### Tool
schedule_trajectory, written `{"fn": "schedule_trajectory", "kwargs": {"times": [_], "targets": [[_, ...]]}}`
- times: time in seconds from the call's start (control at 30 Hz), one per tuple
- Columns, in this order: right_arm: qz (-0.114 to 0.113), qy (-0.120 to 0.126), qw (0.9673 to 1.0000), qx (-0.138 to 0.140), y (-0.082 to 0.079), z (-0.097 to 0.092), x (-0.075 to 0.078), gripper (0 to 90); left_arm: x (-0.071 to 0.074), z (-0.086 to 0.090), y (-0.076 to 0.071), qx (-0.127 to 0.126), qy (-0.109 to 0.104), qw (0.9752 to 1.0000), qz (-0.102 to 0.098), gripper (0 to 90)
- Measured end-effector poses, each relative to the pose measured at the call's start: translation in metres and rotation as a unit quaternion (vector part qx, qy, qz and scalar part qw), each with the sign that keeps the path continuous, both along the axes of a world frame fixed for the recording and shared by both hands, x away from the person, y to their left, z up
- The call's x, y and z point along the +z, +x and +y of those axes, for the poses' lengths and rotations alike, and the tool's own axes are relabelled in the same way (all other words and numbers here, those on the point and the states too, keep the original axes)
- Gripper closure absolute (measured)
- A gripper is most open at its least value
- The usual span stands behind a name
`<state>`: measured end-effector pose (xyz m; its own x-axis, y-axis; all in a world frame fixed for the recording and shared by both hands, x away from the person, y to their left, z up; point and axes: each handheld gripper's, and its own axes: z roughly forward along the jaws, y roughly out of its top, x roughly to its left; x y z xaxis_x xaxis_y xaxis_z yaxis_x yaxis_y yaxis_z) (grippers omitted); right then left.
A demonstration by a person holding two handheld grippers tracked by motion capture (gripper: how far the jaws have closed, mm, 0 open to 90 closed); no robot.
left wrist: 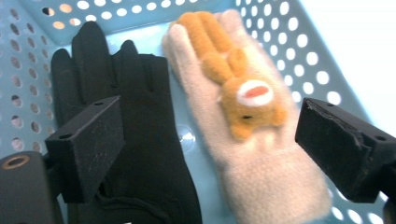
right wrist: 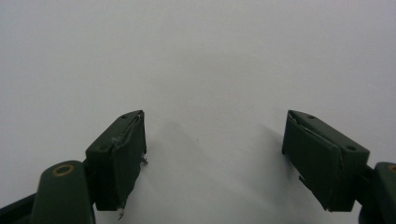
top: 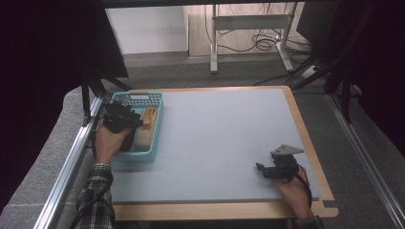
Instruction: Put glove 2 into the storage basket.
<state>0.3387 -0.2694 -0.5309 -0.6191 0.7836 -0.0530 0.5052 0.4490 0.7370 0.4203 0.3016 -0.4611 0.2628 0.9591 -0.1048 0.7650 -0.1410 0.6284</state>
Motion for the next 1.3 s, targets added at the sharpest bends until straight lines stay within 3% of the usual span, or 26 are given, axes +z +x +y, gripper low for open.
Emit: {"fn": "schedule_trajectory", "kwargs": {"times": [0.47,0.67,1.0,1.3], "targets": [[0.0,0.0,1.0,0.0,0.0,0.0,0.0,21.3,0.008,0.0,-0.019,-0.028,-0.02,0.9991,-0.024,5.3],[0.0,0.0,1.0,0.0,0.0,0.0,0.0,21.3,0.012,-0.004,-0.027,-0.044,-0.018,0.9981,-0.039,4.2],[0.0,-0.001,1.0,0.0,0.0,0.0,0.0,21.2,0.016,-0.013,-0.038,-0.06,-0.02,0.9967,-0.051,3.6],[0.0,0.0,1.0,-0.001,0.0,0.0,0.0,21.1,0.024,-0.029,-0.048,-0.085,-0.028,0.9937,-0.067,3.6]]}}
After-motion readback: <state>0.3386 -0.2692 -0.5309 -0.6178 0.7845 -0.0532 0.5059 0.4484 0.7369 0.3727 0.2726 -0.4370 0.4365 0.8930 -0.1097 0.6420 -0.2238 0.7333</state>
